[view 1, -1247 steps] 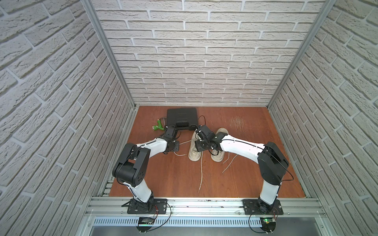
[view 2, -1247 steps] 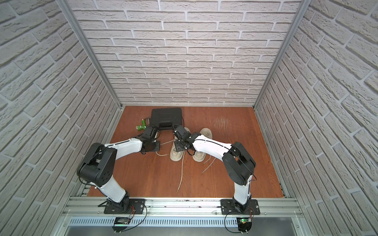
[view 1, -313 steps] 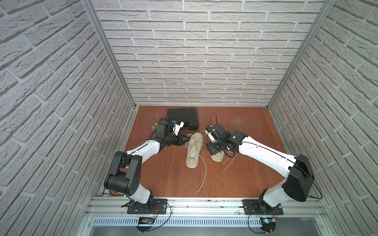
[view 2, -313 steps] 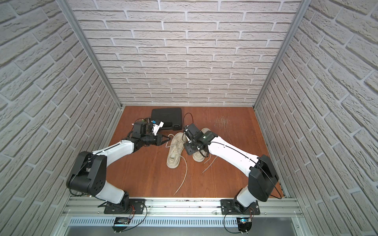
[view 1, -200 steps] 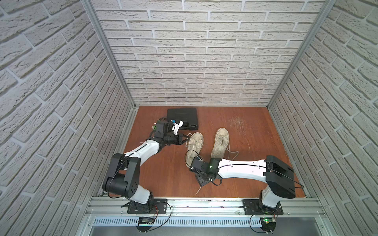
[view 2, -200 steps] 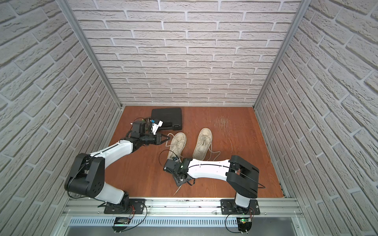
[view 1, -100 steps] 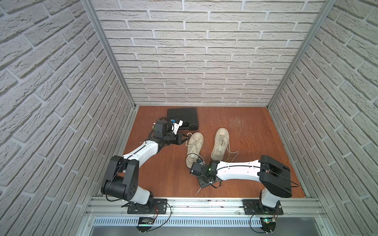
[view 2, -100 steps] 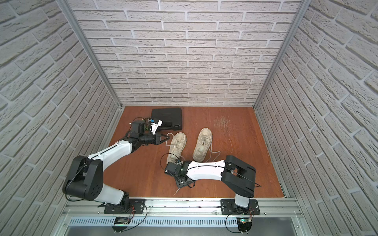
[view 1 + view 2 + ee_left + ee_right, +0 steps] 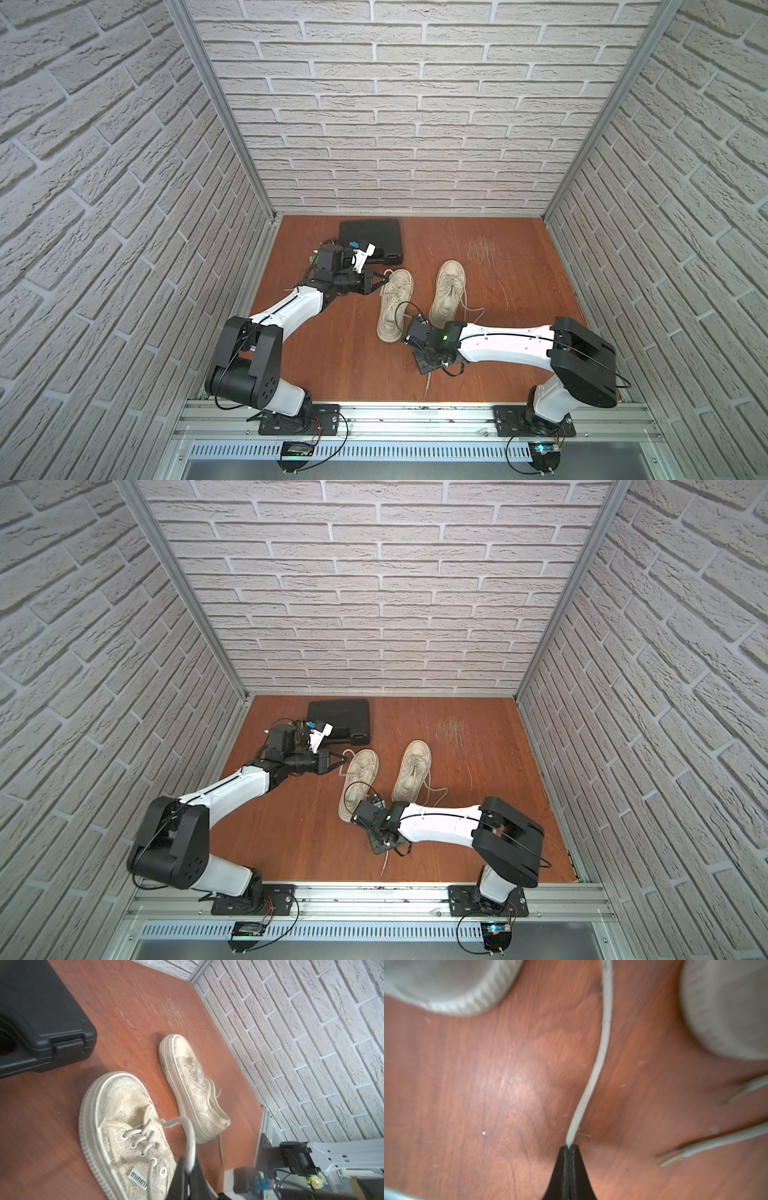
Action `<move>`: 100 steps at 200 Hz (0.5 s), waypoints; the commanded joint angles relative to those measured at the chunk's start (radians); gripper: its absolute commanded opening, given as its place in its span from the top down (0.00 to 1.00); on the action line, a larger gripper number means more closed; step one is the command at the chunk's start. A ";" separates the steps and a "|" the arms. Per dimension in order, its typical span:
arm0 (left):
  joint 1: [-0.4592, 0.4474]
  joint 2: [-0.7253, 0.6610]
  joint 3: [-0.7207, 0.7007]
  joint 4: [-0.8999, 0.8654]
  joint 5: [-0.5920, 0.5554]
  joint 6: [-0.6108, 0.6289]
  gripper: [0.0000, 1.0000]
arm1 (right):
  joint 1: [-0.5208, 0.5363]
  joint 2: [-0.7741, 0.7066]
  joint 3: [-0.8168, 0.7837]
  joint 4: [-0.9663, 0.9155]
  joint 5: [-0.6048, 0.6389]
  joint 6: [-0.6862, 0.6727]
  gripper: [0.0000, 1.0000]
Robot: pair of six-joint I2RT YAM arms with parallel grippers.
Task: Tie the shoes
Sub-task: Cross the shoelace with the shoelace.
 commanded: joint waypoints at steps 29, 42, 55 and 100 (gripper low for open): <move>-0.029 0.044 -0.014 0.163 0.083 -0.036 1.00 | -0.223 -0.310 -0.030 0.258 -0.321 -0.201 0.98; -0.035 0.063 -0.015 0.197 0.094 -0.049 0.98 | -0.261 -0.349 -0.034 0.326 -0.384 -0.198 0.98; -0.045 0.084 -0.013 0.223 0.104 -0.059 0.96 | -0.301 -0.360 -0.018 0.374 -0.457 -0.189 0.98; -0.056 0.153 -0.013 0.324 0.129 -0.110 0.91 | -0.402 -0.292 0.041 0.552 -0.605 -0.098 0.98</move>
